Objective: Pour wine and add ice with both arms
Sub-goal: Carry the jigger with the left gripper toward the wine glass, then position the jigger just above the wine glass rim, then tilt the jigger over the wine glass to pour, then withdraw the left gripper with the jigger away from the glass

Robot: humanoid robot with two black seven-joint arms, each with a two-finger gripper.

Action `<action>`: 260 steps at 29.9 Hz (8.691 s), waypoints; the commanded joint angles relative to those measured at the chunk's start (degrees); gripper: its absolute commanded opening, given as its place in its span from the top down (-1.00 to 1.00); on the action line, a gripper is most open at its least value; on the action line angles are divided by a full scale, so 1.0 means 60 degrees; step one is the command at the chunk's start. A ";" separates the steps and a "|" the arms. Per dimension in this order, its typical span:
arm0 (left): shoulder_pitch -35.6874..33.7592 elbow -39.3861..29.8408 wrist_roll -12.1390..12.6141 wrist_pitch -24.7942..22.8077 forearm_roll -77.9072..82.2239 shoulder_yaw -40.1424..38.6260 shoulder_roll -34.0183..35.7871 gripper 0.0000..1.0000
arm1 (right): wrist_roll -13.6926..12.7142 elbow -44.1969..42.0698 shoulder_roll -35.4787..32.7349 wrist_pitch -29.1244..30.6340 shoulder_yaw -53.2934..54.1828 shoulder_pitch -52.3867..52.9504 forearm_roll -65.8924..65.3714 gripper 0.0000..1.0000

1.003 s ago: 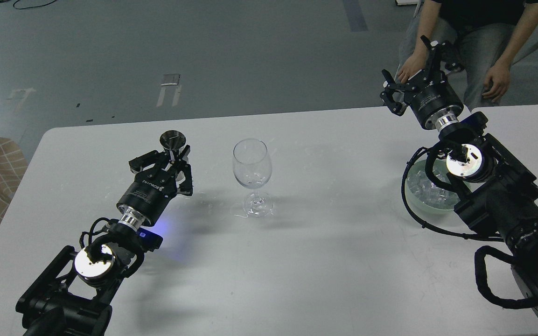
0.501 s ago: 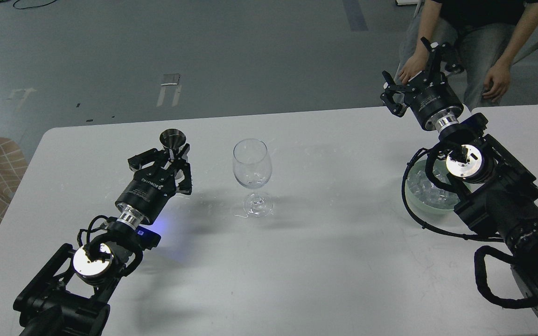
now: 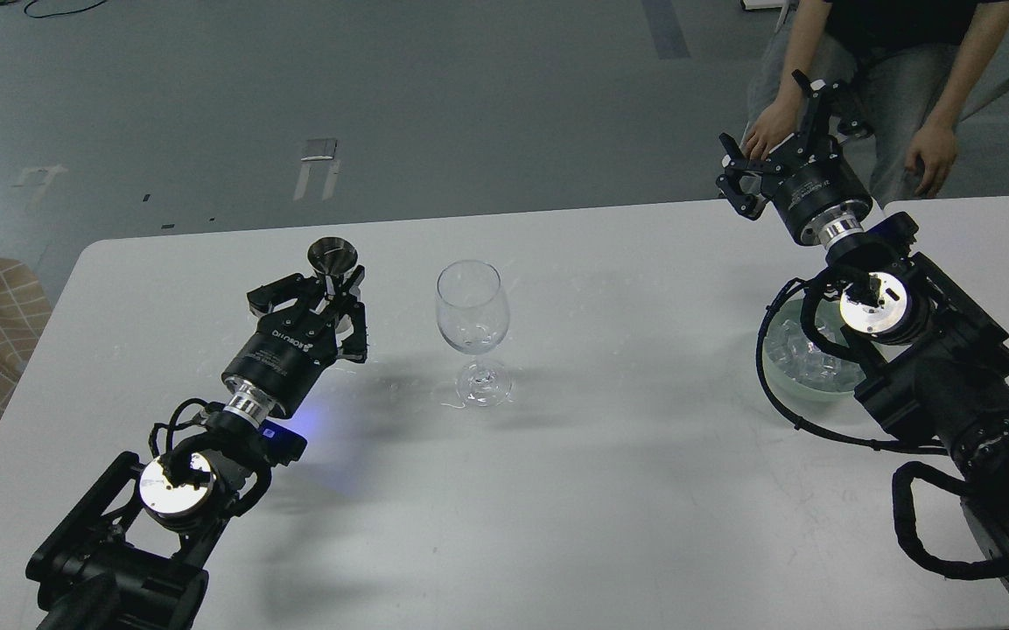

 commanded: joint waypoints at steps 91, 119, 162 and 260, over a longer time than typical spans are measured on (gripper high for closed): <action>-0.0543 -0.1769 0.0058 0.1469 0.2914 0.0630 0.0051 1.00 | 0.0000 0.0107 -0.0009 0.0015 0.0014 0.0031 0.0024 -1.00; -0.0616 -0.1842 0.0058 0.1820 0.4554 0.0718 0.0080 1.00 | 0.0000 0.0107 0.0006 0.0030 0.0014 -0.0013 0.0024 -1.00; -0.0777 -0.2530 0.0482 0.2201 0.6605 0.0718 0.0739 1.00 | 0.0000 0.0121 0.0006 0.0044 0.0014 -0.0042 0.0038 -1.00; -0.1671 -0.4260 0.2665 0.3505 0.5817 -0.1171 0.1515 1.00 | -0.0014 0.0107 -0.0009 0.0074 0.0014 -0.0115 0.0038 -1.00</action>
